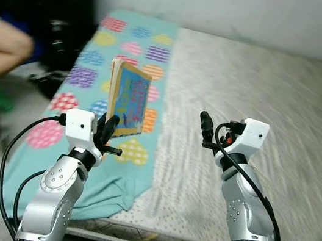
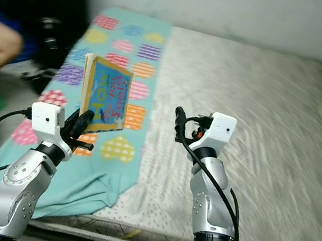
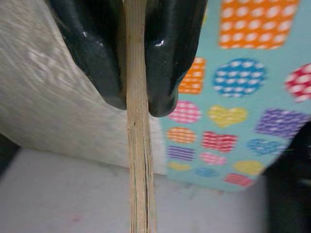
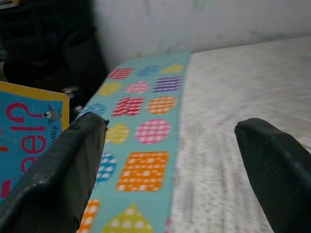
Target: Clean up the room
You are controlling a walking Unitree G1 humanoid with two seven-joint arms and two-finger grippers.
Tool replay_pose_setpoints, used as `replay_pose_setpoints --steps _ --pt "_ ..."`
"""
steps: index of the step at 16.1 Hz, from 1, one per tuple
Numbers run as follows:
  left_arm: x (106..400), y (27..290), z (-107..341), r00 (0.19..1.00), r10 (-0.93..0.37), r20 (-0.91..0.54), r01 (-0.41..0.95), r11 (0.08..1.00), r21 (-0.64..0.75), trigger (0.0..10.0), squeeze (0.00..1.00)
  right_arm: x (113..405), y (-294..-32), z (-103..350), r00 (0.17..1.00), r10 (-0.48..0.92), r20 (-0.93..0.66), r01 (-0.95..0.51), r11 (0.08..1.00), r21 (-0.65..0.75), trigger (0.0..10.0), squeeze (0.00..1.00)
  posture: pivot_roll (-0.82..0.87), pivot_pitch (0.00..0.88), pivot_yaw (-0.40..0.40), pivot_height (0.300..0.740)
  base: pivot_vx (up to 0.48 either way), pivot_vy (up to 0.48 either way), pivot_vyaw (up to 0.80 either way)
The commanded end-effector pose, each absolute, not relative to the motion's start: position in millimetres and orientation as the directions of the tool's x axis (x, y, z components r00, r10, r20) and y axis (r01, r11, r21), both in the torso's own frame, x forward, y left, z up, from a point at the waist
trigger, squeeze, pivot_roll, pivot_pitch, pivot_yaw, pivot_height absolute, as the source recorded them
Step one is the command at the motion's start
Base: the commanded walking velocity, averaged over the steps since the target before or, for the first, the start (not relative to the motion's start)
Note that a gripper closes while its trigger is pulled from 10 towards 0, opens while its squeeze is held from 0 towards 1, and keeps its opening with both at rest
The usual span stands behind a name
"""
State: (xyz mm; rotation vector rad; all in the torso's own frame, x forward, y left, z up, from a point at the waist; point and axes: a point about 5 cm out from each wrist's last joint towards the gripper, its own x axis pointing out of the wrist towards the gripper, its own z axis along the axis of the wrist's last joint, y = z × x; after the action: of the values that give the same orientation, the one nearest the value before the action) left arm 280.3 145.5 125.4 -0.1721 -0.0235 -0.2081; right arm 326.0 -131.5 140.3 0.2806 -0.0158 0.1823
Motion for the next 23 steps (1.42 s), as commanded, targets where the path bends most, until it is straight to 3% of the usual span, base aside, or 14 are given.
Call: replay_pose_setpoints --steps 1,3,4,5,6,7,8,20,23 --pt "281 144 131 0.975 -0.212 0.069 0.221 0.961 -0.165 1.6 0.0 325 -135 137 0.986 0.164 0.028 -0.165 0.95 0.266 10.0 0.0 -0.05 0.0 -0.054 0.74 0.0 0.0 0.0" --pt "281 144 131 0.975 -0.214 0.066 0.222 0.96 -0.168 2.4 0.0 326 -137 135 0.988 0.153 0.023 -0.153 0.954 0.259 10.0 0.0 -0.04 0.0 -0.054 0.74 0.0 0.0 0.0" --pt "281 142 132 0.973 -0.222 0.071 0.231 0.957 -0.176 4.2 0.0 326 -138 135 0.989 0.144 0.023 -0.145 0.956 0.254 10.0 0.0 -0.04 0.0 -0.052 0.74 0.0 0.0 0.0" --pt "282 141 132 0.971 -0.226 0.074 0.236 0.956 -0.177 5.3 0.0 327 -138 135 0.991 0.129 0.019 -0.13 0.958 0.256 10.0 0.0 -0.04 0.0 -0.051 0.74 0.0 0.0 0.0" --pt "283 139 133 0.97 -0.232 0.075 0.242 0.954 -0.178 8.2 0.0 327 -139 135 0.992 0.122 0.019 -0.123 0.959 0.256 10.0 0.0 -0.04 0.0 -0.049 0.74 0.0 0.0 0.0" --pt "283 138 133 0.969 -0.235 0.074 0.245 0.953 -0.178 9.5 0.0 328 -139 135 0.993 0.12 0.02 -0.121 0.96 0.254 10.0 0.0 -0.05 0.0 -0.048 0.74 0.0 0.0 0.0" --pt "283 137 133 0.969 -0.237 0.073 0.246 0.953 -0.178 10.0 0.0 328 -140 135 0.993 0.117 0.019 -0.118 0.96 0.255 10.0 0.0 -0.05 0.0 -0.048 0.74 0.0 0.0 0.0" --pt "284 133 133 0.966 -0.249 0.068 0.258 0.946 -0.195 10.0 0.0 330 -143 133 0.995 0.096 -0.001 -0.094 0.972 0.216 10.0 0.0 -0.05 0.0 -0.058 0.74 0.0 0.0 0.0" --pt "284 129 133 0.961 -0.266 0.071 0.274 0.942 -0.195 10.0 0.0 330 -142 131 0.995 0.096 -0.007 -0.092 0.971 0.222 10.0 0.0 -0.05 0.0 -0.055 0.74 0.0 -0.086 -0.64"
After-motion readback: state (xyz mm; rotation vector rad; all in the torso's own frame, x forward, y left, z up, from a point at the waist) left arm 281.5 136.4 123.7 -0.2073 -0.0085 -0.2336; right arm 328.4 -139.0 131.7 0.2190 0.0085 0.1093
